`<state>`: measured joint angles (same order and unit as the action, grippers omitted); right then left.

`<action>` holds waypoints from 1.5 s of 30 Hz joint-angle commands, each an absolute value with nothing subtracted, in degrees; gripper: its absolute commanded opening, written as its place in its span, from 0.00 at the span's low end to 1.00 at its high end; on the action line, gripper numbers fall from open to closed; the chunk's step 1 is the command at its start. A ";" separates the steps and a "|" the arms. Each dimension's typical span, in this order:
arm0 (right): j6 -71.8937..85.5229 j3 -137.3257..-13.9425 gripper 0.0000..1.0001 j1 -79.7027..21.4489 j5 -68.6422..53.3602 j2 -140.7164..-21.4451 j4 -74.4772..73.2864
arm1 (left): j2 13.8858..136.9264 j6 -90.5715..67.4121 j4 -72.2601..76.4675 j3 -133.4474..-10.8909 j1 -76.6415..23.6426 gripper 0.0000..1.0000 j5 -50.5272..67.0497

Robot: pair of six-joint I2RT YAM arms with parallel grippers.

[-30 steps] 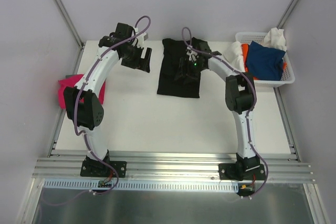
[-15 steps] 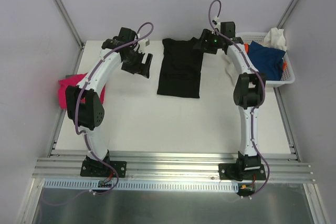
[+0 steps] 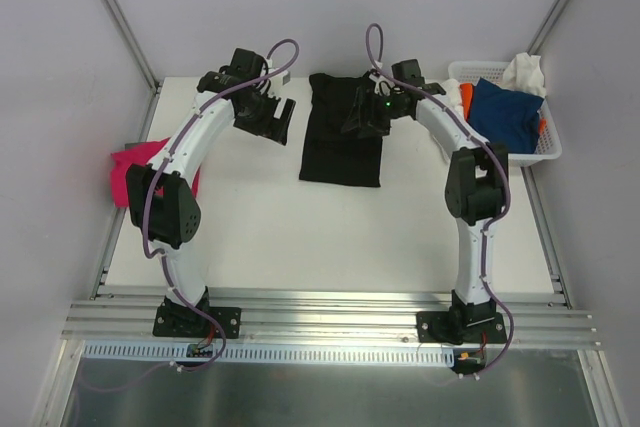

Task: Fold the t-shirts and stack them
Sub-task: Fold the tshirt

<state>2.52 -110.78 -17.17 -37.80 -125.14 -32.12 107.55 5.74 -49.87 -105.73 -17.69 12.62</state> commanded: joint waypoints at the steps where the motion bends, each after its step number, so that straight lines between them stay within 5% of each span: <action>1: 2.20 -110.21 0.69 -14.77 -39.11 -124.01 -32.70 | 106.61 7.65 -50.10 -106.88 -18.28 0.82 9.93; 26: 6.86 -141.76 0.73 -11.34 -27.16 -146.60 -21.80 | 102.92 8.26 -50.80 -96.68 -21.62 0.82 8.08; 38: -2.55 -118.40 0.71 -10.63 -41.21 -123.24 -37.43 | 116.44 4.05 -50.27 -107.92 -20.92 0.82 15.55; 45: -2.90 -115.49 0.71 -10.99 -42.98 -123.74 -42.01 | 128.04 2.64 -50.10 -117.84 -21.09 0.78 21.18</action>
<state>-1.30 -115.44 -10.66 -40.10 -123.90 -37.93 125.67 3.97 -49.21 -113.36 -21.15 16.73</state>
